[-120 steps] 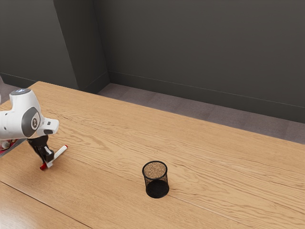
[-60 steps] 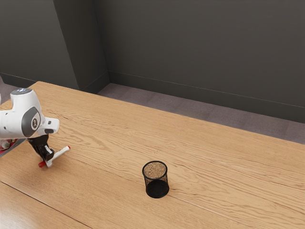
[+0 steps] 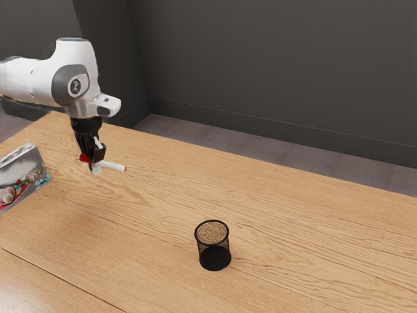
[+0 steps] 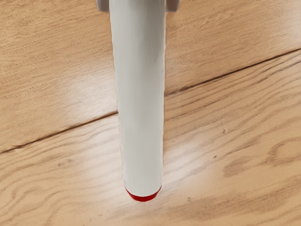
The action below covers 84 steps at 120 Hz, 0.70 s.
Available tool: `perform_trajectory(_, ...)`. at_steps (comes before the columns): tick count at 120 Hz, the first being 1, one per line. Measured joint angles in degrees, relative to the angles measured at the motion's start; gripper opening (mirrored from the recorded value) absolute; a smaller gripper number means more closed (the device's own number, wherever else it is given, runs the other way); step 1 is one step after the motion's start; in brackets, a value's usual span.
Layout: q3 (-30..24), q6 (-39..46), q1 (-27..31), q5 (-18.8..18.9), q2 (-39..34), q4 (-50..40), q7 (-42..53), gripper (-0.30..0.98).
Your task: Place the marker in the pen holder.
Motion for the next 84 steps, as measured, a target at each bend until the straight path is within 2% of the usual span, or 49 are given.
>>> perform_trajectory(13,-7.1,-12.9,-9.4,-1.5,8.1,16.6,-3.0,-0.07)
perform_trajectory(22,-11.2,-19.7,-13.4,-2.2,15.7,27.3,-4.9,-0.06)
perform_trajectory(31,-13.5,-24.4,-15.6,-2.6,21.3,33.4,-6.7,-0.05)
perform_trajectory(46,-14.5,-29.7,-16.7,-2.8,24.9,36.2,-9.2,-0.05)
perform_trajectory(65,-14.7,-36.5,-16.8,-2.7,26.1,37.1,-11.9,-0.05)
perform_trajectory(84,-14.9,-42.5,-17.0,-0.5,27.2,37.3,-13.9,-0.05)
